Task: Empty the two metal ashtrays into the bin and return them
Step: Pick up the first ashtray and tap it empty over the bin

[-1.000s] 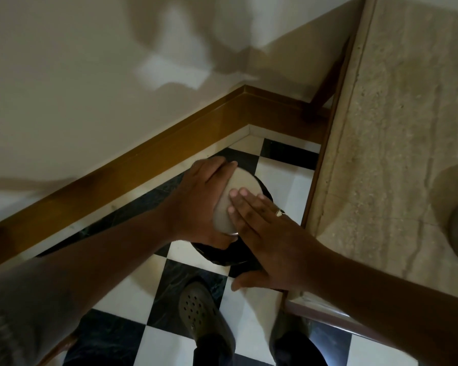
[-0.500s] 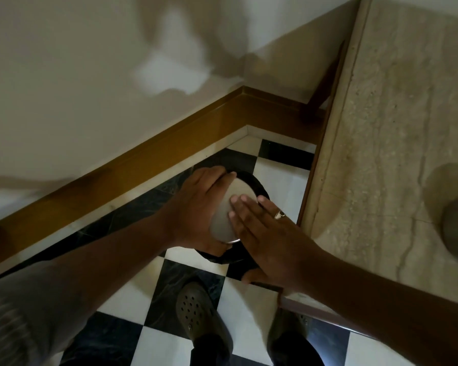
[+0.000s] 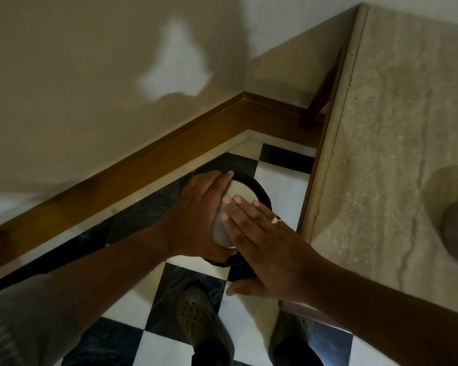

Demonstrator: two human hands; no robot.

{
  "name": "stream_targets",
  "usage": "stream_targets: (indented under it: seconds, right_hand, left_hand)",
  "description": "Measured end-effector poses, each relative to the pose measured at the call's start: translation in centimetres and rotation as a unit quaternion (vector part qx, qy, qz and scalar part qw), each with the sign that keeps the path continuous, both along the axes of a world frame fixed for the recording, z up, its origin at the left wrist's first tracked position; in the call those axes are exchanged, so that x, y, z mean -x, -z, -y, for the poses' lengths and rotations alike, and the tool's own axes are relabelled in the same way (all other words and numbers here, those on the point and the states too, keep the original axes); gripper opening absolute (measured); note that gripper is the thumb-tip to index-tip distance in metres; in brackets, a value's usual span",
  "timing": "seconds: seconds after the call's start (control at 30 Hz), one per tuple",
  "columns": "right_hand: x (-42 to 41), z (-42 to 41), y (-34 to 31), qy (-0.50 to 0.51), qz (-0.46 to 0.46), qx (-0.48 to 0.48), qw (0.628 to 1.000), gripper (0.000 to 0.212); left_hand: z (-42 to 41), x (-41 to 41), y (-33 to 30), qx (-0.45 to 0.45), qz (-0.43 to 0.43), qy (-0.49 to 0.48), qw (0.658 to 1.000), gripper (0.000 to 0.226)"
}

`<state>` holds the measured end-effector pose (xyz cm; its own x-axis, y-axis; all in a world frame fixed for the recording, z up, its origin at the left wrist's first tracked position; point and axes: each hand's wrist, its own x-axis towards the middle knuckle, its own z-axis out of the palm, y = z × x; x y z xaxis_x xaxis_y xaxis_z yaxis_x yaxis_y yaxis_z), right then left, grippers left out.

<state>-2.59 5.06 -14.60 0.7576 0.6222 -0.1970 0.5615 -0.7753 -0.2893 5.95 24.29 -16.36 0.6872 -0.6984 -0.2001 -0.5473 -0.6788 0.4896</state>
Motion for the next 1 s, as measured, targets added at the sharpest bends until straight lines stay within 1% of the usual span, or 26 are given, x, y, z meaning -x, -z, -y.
stream_targets:
  seconds: [0.07, 0.17, 0.23, 0.27, 0.3, 0.37, 0.4, 0.47, 0.57, 0.63, 0.67, 0.73, 0.77, 0.8, 0.83, 0.9, 0.93, 0.97, 1.0]
  right_hand:
    - [0.2, -0.3, 0.1, -0.007, 0.005, 0.009, 1.0, 0.12]
    - [0.2, -0.3, 0.4, -0.008, 0.005, 0.009, 1.0, 0.12]
    - [-0.2, -0.2, 0.6, -0.032, -0.02, 0.039, 0.998, 0.128]
    - [-0.3, -0.2, 0.6, -0.041, -0.03, 0.058, 0.997, 0.126]
    - [-0.4, -0.3, 0.7, -0.044, -0.021, 0.066, 0.997, 0.116]
    - [-0.8, -0.2, 0.8, -0.032, 0.031, 0.053, 0.998, 0.08]
    - [-1.0, 0.0, 1.0, -0.025, 0.054, 0.041, 0.997, 0.068]
    - [-1.2, 0.9, 1.4, -0.006, 0.082, 0.014, 0.997, 0.06]
    - [-1.5, 2.4, 1.2, 0.008, 0.087, -0.022, 0.996, 0.057]
    - [-1.7, 3.1, 0.4, 0.034, 0.068, -0.063, 0.995, 0.055]
    - [-1.9, 3.2, -0.1, 0.079, 0.041, -0.102, 0.991, 0.056]
    - [-2.5, 3.1, -0.9, 0.197, -0.034, -0.19, 0.961, 0.056]
    - [-2.9, 2.9, -1.1, 0.256, -0.068, -0.224, 0.938, 0.053]
    - [-3.3, 2.7, -1.4, 0.308, -0.092, -0.243, 0.915, 0.048]
    - [-3.7, 2.4, -1.5, 0.35, -0.11, -0.252, 0.896, 0.042]
    - [-4.1, 2.3, -1.4, 0.417, -0.156, -0.253, 0.859, 0.033]
    - [-4.1, 2.2, -1.3, 0.45, -0.187, -0.265, 0.832, 0.031]
    - [-4.0, 1.9, -1.0, 0.482, -0.216, -0.281, 0.801, 0.029]
    - [-3.9, 1.6, -0.7, 0.509, -0.235, -0.287, 0.777, 0.029]
  left_hand:
    - [0.0, 0.2, 0.0, 0.006, -0.019, -0.005, 1.0, 0.136]
    - [0.1, 0.3, 0.2, 0.025, -0.038, -0.027, 0.999, 0.142]
    - [0.0, 0.4, 0.5, 0.016, -0.046, -0.024, 0.999, 0.144]
    - [0.0, 0.5, 0.5, 0.013, -0.052, -0.024, 0.998, 0.145]
    - [-0.1, 0.7, 0.4, 0.017, -0.063, -0.037, 0.997, 0.145]
    - [-0.1, 0.7, 0.1, 0.04, -0.079, -0.073, 0.993, 0.145]
    - [-0.1, 0.7, 0.1, 0.052, -0.082, -0.084, 0.992, 0.143]
    - [0.0, 0.7, -0.1, 0.068, -0.096, -0.1, 0.988, 0.14]
    - [0.1, 0.2, -0.7, 0.074, -0.172, -0.138, 0.973, 0.132]
    - [0.3, -0.2, -1.5, 0.086, -0.241, -0.185, 0.949, 0.122]
    - [0.4, -0.4, -1.9, 0.107, -0.284, -0.223, 0.926, 0.112]
    - [0.5, -0.6, -2.5, 0.179, -0.36, -0.313, 0.86, 0.081]
    - [0.6, -0.7, -2.9, 0.204, -0.379, -0.353, 0.831, 0.063]
    - [0.8, -0.7, -3.0, 0.218, -0.384, -0.389, 0.808, 0.05]
    - [0.8, -0.7, -3.1, 0.228, -0.386, -0.427, 0.785, 0.042]
    - [1.1, -0.5, -3.3, 0.238, -0.383, -0.501, 0.739, 0.032]
    - [1.3, -0.2, -3.4, 0.237, -0.375, -0.523, 0.728, 0.027]
    - [1.4, 0.1, -3.6, 0.232, -0.361, -0.534, 0.729, 0.021]
    - [1.7, 0.4, -3.9, 0.222, -0.346, -0.534, 0.739, 0.016]
